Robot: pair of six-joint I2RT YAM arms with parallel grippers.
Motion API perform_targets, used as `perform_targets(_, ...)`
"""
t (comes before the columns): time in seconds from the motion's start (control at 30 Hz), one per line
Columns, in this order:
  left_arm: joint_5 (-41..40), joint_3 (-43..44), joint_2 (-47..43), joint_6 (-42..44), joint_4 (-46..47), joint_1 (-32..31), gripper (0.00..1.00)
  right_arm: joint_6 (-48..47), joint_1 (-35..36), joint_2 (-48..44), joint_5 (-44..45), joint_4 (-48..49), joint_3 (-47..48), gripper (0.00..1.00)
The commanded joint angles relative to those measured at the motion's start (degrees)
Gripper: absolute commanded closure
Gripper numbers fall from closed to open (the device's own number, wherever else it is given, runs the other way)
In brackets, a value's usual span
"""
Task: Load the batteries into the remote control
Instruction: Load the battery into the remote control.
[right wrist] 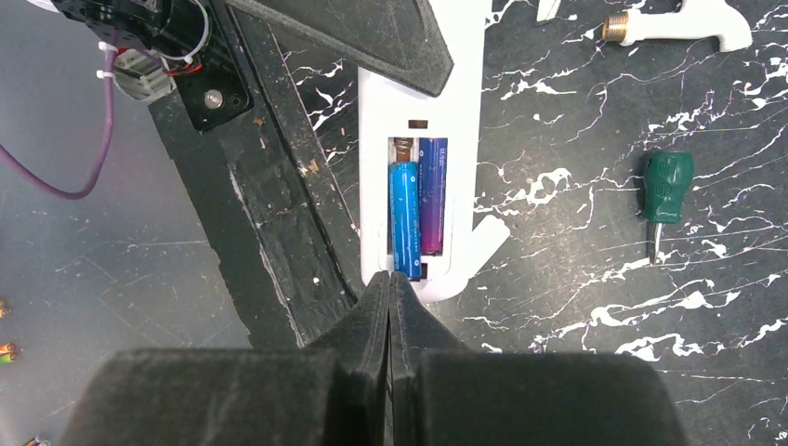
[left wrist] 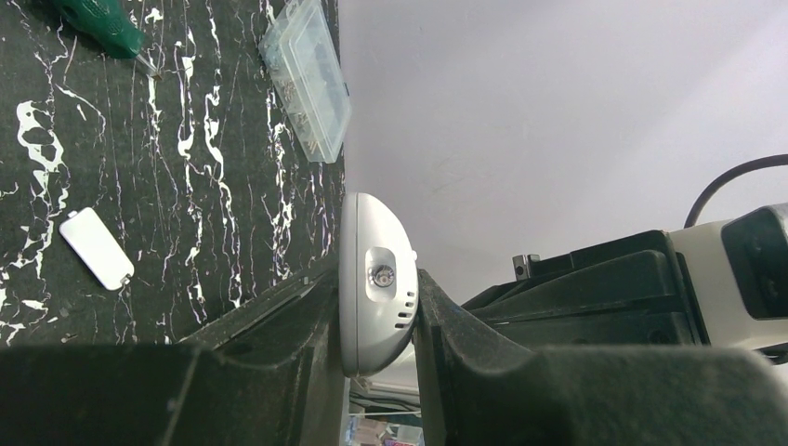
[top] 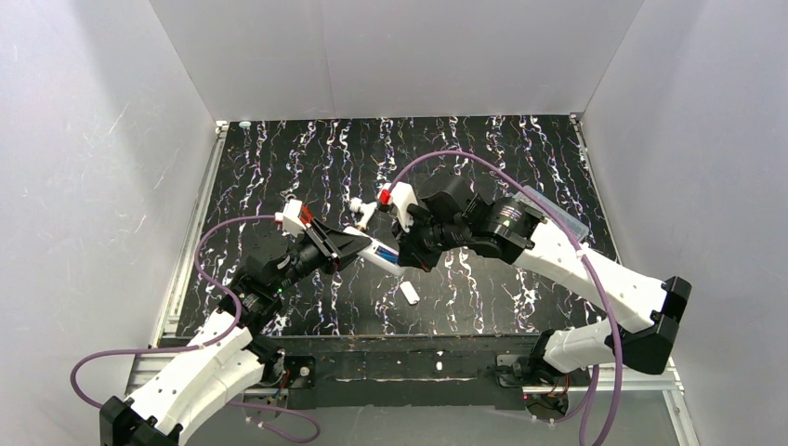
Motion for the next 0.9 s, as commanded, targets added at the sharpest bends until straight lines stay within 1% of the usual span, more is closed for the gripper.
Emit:
perform_targets(0.0, 1.97, 3.01, -0.35, -0.53, 5.64, 0.08, 1.00, -0.64, -0.31, 0.84, -1.12, 1.40, 3.07, 0.99)
perform_targets(0.87, 2.91, 3.10, -0.07, -0.53, 6.48, 0.08, 1.00, -0.64, -0.31, 3.20, -1.64, 2.21, 4.72, 0.99)
